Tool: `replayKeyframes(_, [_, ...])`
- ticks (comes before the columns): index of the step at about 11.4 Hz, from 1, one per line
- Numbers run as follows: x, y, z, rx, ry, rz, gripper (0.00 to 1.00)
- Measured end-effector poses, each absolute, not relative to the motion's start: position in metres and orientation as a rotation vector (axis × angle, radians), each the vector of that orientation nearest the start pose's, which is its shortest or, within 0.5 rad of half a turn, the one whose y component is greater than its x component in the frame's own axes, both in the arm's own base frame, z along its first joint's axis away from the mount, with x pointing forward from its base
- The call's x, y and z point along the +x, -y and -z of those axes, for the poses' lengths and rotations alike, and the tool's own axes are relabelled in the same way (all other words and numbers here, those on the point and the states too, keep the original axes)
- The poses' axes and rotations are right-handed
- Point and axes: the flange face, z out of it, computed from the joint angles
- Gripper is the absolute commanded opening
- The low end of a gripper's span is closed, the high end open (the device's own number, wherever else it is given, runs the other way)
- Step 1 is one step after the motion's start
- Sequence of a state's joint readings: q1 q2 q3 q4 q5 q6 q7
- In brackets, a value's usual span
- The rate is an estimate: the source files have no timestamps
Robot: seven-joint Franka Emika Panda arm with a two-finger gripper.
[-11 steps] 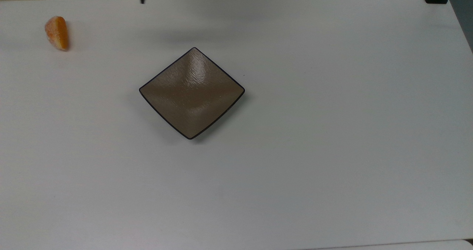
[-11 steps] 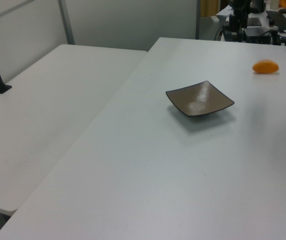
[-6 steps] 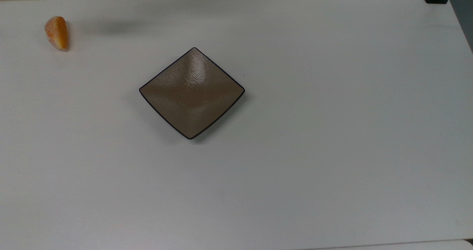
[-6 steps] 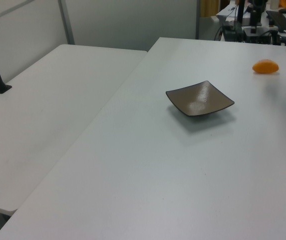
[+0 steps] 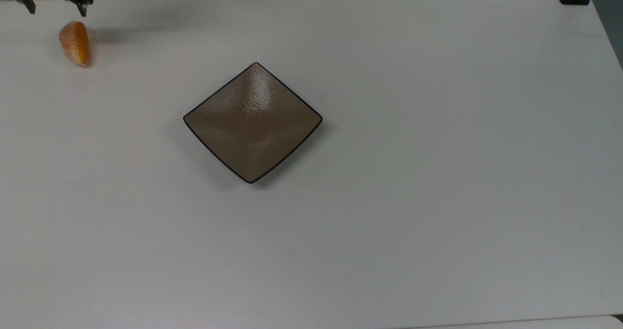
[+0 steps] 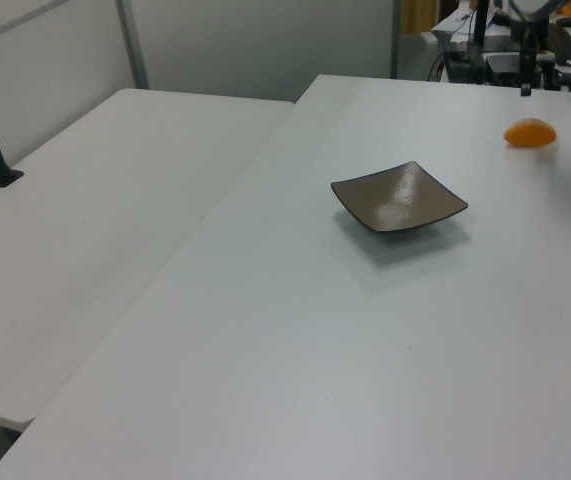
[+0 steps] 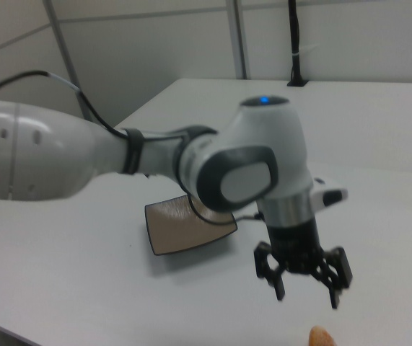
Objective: Bread is placed on a ceramic plate
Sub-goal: 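Lower the gripper around the bread roll and close on it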
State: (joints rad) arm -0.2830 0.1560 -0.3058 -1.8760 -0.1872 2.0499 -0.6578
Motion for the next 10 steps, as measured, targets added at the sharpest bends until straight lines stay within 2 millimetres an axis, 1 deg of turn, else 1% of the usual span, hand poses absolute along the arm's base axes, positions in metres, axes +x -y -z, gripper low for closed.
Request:
replayKeyframes(1, [0.499,0.343,-0.411,-3.305,0.286,-0.212,1.00])
replayKeyframes(3, [0.502,0.348,-0.376,-3.295,0.342,-0.297,1.00])
replayKeyframes(5, [0.504,0.348,-0.356,-3.280,0.368,-0.356,1.00])
replayKeyframes(7, [0.504,0.352,-0.345,-3.284,0.381,-0.382,1.00])
replayKeyframes(8, [0.503,0.357,-0.340,-3.294,0.384,-0.381,0.96])
replayKeyframes(9, [0.502,0.360,-0.333,-3.296,0.389,-0.383,0.71])
replayKeyframes(10, [0.503,0.361,-0.325,-3.296,0.396,-0.384,0.56])
